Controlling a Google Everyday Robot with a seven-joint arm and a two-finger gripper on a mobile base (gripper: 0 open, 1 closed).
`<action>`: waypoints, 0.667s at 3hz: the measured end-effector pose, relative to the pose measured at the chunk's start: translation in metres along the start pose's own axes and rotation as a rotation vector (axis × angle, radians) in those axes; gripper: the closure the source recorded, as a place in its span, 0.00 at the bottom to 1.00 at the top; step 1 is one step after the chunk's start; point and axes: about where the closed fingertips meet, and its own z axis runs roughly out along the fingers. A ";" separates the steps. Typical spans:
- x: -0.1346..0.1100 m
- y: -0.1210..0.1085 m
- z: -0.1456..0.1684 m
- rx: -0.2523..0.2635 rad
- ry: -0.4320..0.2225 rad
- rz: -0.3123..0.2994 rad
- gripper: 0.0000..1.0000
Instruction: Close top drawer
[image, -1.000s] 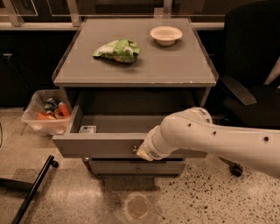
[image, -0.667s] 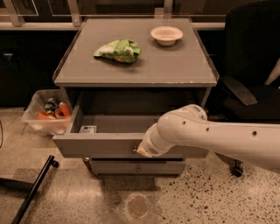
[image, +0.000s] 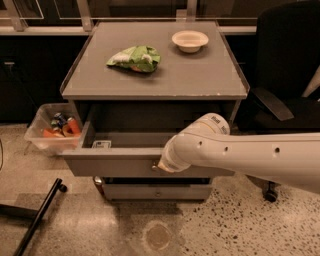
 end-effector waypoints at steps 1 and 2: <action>0.000 0.001 -0.001 0.000 0.000 0.000 0.58; -0.008 -0.019 0.004 0.046 0.020 -0.001 0.35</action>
Offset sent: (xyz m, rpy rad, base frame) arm 0.1307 0.0039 0.0282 -0.1931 -0.1860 -0.1568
